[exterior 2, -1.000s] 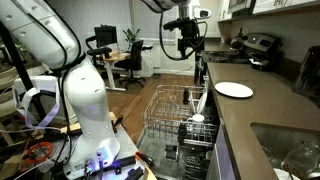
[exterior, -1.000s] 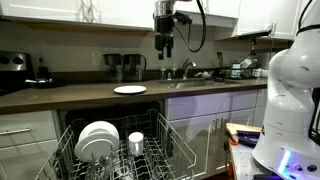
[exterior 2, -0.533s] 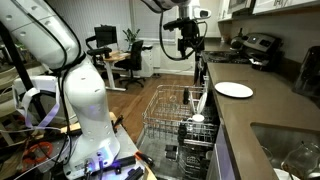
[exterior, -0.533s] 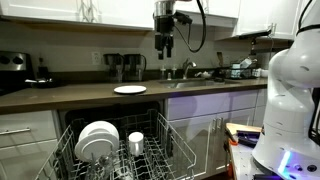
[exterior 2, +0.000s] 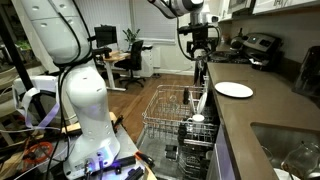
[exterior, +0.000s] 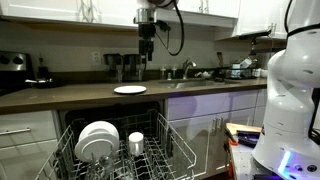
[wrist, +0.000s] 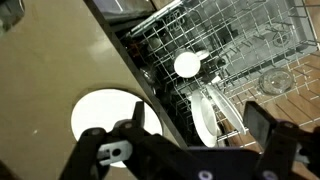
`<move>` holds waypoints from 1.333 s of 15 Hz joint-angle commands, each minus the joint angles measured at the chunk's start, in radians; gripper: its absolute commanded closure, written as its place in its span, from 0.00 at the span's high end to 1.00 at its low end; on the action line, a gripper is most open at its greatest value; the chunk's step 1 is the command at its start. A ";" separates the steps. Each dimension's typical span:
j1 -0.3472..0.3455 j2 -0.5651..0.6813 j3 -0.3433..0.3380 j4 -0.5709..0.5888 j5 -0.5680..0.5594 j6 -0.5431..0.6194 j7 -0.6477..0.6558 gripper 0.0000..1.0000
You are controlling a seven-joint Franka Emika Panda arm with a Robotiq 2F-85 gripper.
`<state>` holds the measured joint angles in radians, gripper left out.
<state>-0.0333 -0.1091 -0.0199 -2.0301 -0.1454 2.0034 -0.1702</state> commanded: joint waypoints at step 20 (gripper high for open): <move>0.119 0.764 0.150 0.860 0.061 -0.314 -0.315 1.00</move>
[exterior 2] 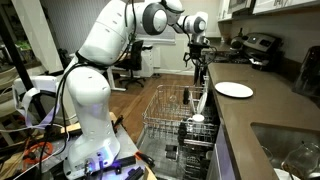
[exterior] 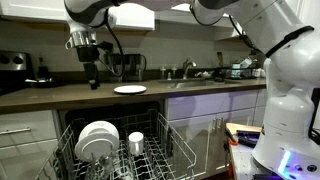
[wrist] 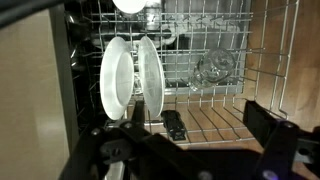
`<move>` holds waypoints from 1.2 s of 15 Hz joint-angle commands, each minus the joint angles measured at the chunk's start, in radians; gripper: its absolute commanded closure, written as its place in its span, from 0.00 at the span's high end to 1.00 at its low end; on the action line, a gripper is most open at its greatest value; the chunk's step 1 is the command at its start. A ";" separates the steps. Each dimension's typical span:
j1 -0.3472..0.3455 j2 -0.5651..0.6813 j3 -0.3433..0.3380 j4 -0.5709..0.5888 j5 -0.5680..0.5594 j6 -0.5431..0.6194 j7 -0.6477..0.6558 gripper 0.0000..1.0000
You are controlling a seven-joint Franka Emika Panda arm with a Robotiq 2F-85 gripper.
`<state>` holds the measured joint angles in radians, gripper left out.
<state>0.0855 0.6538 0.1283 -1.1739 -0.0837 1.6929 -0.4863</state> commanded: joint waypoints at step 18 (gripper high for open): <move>0.085 0.209 -0.021 -0.043 -0.054 0.239 0.099 1.00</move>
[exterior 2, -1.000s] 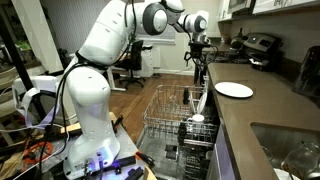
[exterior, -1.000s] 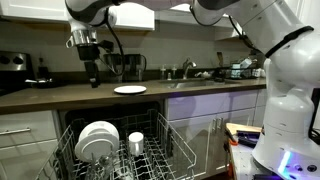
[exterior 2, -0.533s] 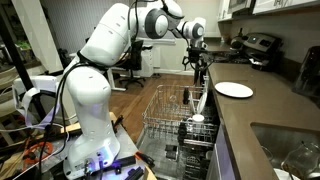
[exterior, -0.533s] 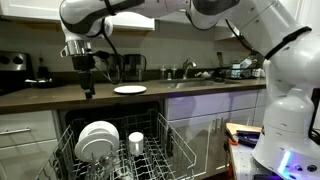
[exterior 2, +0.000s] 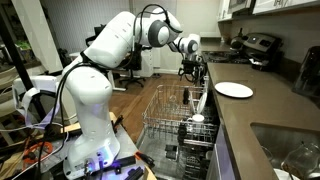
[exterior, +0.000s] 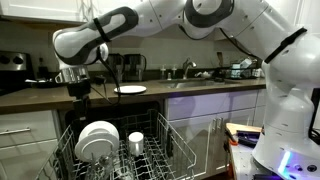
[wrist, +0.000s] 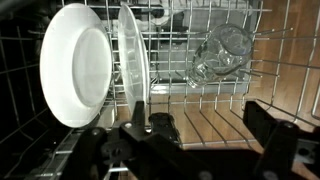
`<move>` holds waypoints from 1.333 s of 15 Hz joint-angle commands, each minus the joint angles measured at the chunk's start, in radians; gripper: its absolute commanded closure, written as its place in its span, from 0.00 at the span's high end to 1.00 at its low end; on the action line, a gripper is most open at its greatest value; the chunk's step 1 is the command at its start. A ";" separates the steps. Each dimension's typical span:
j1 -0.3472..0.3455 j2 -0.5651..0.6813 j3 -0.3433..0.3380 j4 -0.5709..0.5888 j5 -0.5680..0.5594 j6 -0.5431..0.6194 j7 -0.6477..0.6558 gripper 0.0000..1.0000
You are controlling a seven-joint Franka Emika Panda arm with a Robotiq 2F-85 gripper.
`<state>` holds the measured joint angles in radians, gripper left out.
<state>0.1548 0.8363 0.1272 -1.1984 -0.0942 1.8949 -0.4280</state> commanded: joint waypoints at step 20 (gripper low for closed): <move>-0.042 0.105 -0.025 -0.083 -0.084 0.298 0.017 0.35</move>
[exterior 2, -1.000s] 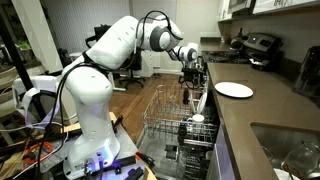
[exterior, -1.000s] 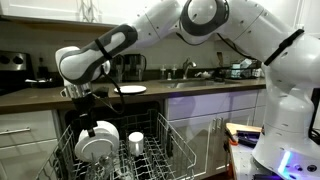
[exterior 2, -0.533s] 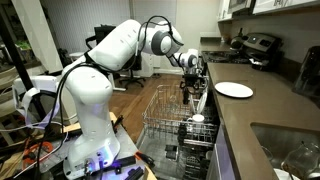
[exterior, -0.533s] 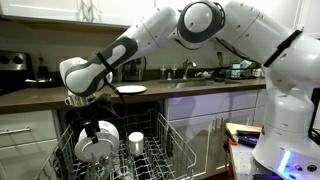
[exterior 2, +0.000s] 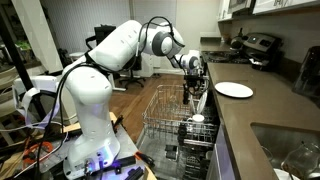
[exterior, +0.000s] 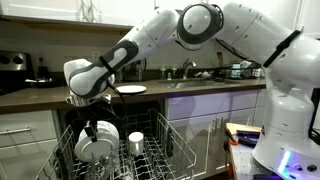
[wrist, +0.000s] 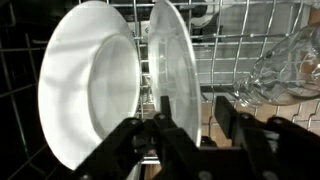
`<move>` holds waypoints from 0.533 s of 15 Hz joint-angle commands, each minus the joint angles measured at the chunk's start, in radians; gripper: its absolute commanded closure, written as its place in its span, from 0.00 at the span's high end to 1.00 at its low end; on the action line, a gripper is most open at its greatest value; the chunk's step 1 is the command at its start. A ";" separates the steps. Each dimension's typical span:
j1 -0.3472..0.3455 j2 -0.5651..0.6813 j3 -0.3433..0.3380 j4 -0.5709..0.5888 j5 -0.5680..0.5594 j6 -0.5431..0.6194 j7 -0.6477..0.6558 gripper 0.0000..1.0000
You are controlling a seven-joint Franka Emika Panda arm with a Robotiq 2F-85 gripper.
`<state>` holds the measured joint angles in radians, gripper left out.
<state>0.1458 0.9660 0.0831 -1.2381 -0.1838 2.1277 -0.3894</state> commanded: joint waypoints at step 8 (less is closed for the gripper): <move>-0.091 -0.051 0.081 -0.082 0.062 0.112 -0.064 0.07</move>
<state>0.0941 0.9594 0.1198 -1.2596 -0.1624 2.2140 -0.3977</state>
